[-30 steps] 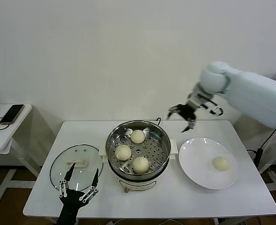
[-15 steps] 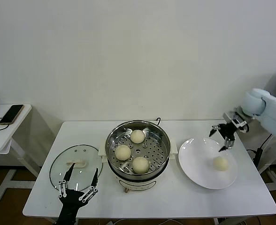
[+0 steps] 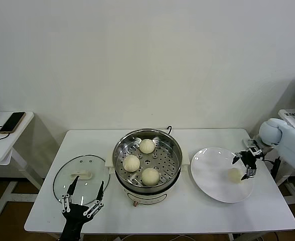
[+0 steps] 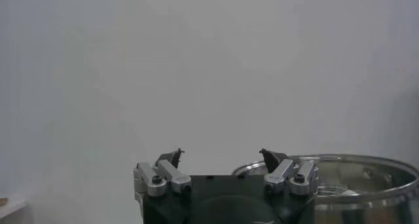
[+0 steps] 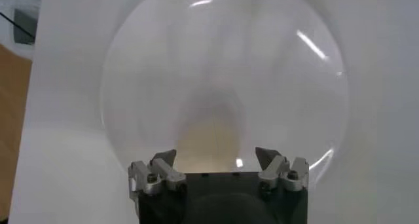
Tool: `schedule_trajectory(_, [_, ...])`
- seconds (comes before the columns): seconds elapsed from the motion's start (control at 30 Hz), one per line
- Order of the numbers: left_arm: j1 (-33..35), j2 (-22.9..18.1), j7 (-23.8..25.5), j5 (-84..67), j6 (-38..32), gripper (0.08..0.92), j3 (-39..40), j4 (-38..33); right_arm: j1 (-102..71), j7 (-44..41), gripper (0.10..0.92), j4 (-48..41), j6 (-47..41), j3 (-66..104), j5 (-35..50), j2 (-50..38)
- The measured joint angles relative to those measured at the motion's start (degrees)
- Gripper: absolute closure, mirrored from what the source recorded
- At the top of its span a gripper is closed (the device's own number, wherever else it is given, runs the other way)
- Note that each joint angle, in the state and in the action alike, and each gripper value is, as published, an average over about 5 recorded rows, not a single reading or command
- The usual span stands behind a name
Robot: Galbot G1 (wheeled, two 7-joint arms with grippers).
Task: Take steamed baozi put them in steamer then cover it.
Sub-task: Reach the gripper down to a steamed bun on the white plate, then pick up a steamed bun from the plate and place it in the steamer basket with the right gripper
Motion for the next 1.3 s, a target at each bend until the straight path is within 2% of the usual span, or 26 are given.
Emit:
schedule_trajectory(0.3, [-0.3,-0.1,-0.1,0.0,0.0,0.177,0.0,0.3,-3.0,1.8,0.205,-1.9,-0.2,2.3,-1.6,1.1])
schedule_trajectory(0.63, [-0.9,-0.1,-0.2,0.0,0.2,0.177,0.0,0.7,-3.5,2.6,0.324,-2.3,-0.5,2.7,-2.1,1.7])
schedule_trajectory(0.9, [-1.1,0.3,-0.3,0.0,0.2,0.177,0.5,0.5,0.4,1.0,0.354,0.0,-0.8,0.6,-0.8,0.8])
schedule_trajectory(1.1, [-1.2,0.8,-0.3,0.0,0.3,0.177,0.9,0.2,10.6,-3.4,0.355,3.6,-1.6,-5.4,4.0,1.8])
schedule_trajectory(1.3, [-1.4,1.3,-0.3,0.2,0.3,0.177,1.3,0.2,23.8,-6.1,0.355,9.1,-4.6,-14.3,13.7,4.9])
